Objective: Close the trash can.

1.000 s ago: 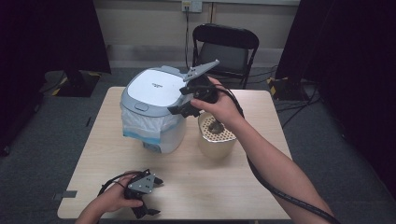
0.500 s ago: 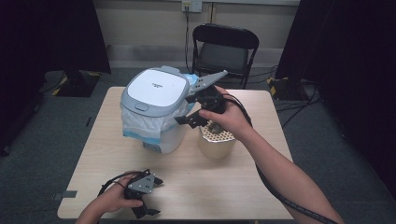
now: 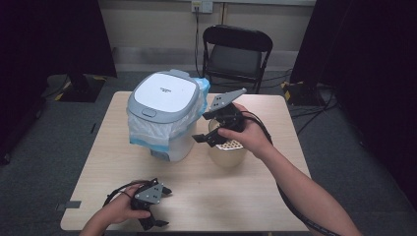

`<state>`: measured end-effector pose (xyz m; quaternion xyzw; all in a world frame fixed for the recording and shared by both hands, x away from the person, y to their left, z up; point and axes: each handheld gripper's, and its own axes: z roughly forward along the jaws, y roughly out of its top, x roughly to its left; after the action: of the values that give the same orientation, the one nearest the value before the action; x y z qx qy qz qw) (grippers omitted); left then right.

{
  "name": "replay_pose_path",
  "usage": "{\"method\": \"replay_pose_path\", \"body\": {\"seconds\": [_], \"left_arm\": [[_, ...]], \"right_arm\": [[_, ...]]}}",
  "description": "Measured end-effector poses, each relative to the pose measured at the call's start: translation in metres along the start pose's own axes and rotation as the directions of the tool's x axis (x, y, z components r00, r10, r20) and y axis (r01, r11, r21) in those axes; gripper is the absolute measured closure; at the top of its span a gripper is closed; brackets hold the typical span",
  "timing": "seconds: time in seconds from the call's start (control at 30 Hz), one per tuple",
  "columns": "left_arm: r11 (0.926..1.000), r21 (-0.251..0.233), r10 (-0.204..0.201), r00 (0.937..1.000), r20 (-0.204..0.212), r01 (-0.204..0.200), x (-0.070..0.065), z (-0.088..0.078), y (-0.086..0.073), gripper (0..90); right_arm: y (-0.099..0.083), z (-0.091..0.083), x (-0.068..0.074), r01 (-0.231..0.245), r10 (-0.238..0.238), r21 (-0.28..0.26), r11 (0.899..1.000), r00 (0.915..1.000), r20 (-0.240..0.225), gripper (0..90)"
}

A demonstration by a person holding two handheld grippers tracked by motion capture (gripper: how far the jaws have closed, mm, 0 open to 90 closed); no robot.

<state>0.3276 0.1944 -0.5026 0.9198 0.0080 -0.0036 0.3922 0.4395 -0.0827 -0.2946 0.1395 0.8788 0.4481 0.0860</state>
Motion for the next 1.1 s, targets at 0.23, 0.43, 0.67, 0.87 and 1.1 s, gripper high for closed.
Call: {"method": "replay_pose_path", "body": {"seconds": [0.23,0.43,0.67,0.87,1.1], "left_arm": [[1.0000,-0.002,0.000,1.0000,0.000,0.000,0.000,0.000,0.000,0.0],[1.0000,-0.001,-0.004,1.0000,0.005,0.004,0.000,0.000,0.000,0.0],[1.0000,-0.001,-0.004,1.0000,0.004,0.004,0.000,0.000,0.000,0.0],[1.0000,0.008,-0.002,1.0000,0.002,0.002,0.000,0.000,0.000,0.0],[1.0000,0.007,-0.003,1.0000,0.002,0.003,0.000,0.000,0.000,0.0]], "right_arm": [[-0.017,-0.001,0.002,-0.011,0.011,-0.003,1.000,0.9999,-0.005,15.3],[-0.030,-0.003,0.004,-0.017,0.017,-0.004,1.000,0.9998,-0.011,15.3],[-0.044,-0.004,0.008,-0.017,0.017,0.007,1.000,0.9997,-0.015,15.3],[-0.058,-0.003,0.010,-0.017,0.017,0.016,1.000,0.9998,-0.013,15.3],[-0.074,-0.003,0.013,-0.025,0.026,0.019,1.000,0.9994,-0.021,15.3]]}}
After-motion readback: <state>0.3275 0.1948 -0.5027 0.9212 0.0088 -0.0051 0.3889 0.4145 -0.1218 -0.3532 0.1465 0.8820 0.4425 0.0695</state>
